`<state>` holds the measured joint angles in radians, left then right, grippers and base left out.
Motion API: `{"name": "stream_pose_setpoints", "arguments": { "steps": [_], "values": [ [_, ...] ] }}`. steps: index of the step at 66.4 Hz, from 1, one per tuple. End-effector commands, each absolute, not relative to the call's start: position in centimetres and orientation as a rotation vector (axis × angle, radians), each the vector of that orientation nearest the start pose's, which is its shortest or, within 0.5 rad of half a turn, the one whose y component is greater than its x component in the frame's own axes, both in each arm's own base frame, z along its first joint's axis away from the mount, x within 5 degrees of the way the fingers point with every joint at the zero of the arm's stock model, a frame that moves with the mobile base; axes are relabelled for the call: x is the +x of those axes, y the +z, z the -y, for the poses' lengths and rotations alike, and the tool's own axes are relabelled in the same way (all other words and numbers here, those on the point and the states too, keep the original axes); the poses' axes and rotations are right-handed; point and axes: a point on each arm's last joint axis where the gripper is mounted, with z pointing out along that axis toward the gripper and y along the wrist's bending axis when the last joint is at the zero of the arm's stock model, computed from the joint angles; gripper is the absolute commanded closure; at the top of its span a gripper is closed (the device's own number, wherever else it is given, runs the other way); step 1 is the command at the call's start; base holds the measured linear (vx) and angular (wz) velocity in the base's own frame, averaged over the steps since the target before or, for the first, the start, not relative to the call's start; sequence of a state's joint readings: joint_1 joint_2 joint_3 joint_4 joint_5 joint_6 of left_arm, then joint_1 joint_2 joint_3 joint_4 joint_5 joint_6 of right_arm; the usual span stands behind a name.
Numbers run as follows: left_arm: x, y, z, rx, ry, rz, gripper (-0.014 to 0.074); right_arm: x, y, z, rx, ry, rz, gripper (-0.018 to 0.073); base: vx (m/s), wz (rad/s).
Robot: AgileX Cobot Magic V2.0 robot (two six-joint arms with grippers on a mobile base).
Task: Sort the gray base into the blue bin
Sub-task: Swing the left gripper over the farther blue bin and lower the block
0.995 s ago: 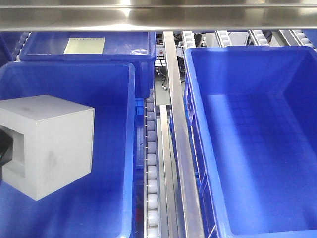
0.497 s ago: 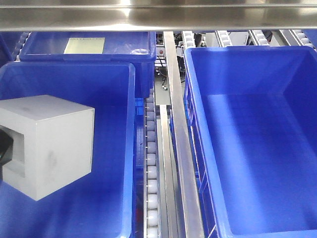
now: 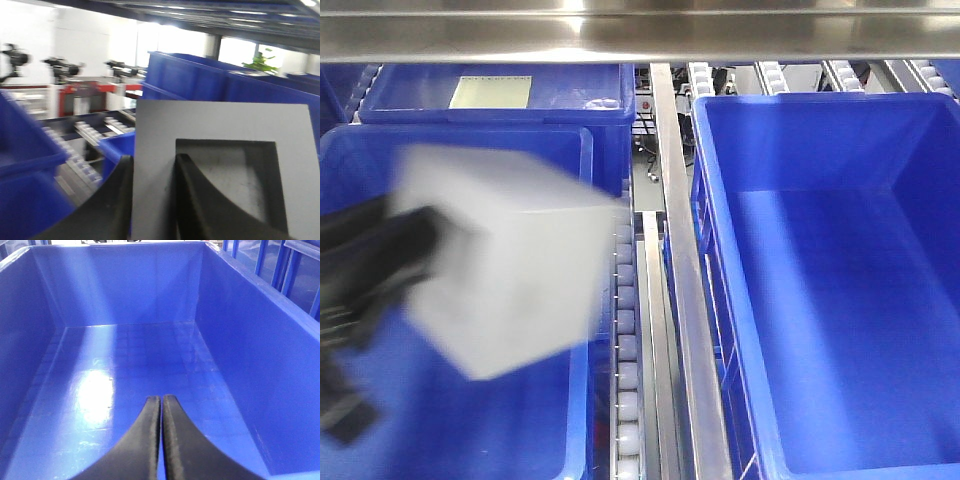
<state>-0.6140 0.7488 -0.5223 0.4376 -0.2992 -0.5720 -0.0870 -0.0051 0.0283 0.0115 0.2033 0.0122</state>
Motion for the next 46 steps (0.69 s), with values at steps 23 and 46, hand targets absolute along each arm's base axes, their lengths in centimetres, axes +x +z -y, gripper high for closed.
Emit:
{"name": "stream_pose_setpoints", "arguments": {
  "steps": [23, 46],
  "values": [
    [18.6, 35.5, 24.8, 0.684, -1.085, -1.364, 0.0594, 5.8, 18.9, 0.5, 0.081, -0.062, -1.676, 0.0564, 0.0, 0.0],
    [24.9, 33.5, 37.0, 0.656, -1.107, -1.493, 0.0594, 5.8, 18.9, 0.5, 0.081, -0.062, -1.676, 0.0564, 0.0, 0.0]
  ]
}}
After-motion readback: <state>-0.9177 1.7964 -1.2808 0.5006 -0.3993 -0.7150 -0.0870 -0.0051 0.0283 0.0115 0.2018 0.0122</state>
